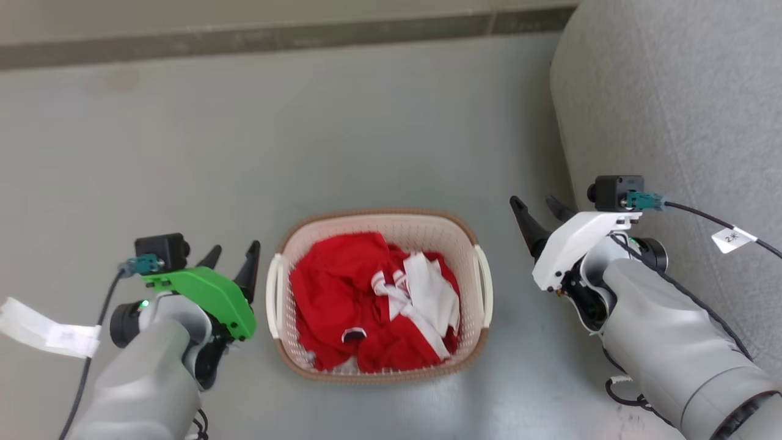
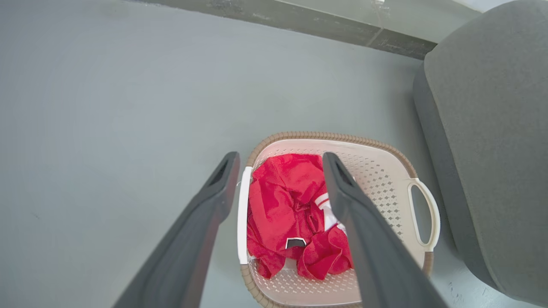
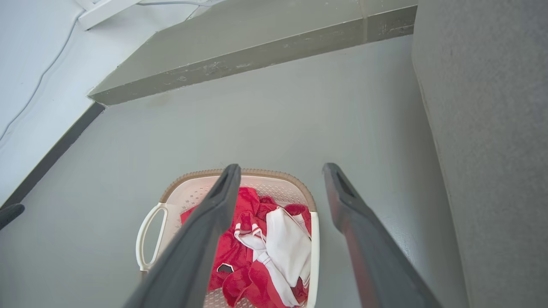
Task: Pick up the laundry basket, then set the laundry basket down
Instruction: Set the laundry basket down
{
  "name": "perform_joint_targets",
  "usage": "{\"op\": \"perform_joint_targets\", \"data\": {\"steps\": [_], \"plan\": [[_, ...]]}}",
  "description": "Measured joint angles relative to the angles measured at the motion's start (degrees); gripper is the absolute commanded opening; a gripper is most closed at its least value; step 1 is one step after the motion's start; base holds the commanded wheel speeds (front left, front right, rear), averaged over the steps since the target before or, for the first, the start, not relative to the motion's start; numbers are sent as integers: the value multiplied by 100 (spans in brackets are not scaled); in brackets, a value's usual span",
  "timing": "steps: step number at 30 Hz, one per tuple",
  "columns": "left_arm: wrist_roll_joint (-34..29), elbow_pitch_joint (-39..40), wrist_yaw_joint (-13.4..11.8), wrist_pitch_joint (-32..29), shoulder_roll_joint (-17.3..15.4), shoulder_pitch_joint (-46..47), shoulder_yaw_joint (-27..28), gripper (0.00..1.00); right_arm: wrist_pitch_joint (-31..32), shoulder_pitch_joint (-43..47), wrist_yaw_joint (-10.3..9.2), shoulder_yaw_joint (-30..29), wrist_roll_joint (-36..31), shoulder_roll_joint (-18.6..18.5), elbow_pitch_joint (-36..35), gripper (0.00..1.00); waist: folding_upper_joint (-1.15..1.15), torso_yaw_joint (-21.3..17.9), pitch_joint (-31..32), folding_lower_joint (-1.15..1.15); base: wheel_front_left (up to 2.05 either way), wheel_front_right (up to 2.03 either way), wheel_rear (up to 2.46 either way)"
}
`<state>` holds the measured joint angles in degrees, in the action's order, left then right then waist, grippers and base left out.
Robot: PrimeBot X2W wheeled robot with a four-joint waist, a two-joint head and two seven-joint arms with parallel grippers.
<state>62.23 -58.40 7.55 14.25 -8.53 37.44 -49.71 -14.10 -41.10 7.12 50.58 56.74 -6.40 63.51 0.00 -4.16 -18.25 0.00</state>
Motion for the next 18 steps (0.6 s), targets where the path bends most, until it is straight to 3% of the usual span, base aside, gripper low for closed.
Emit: {"op": "perform_joint_targets", "data": {"steps": [12, 18], "plan": [[-489, 566, 0, 0, -141, -377, 542, 100, 0, 367, -14, -515, -514, -297, -705, 100, 0, 118, 929, 0, 0, 0, 0], [-782, 1114, -91, 0, -230, -526, 1034, 100, -8, 453, -218, -1017, -945, -480, -1508, 100, 0, 186, 1319, 0, 0, 0, 0]]}}
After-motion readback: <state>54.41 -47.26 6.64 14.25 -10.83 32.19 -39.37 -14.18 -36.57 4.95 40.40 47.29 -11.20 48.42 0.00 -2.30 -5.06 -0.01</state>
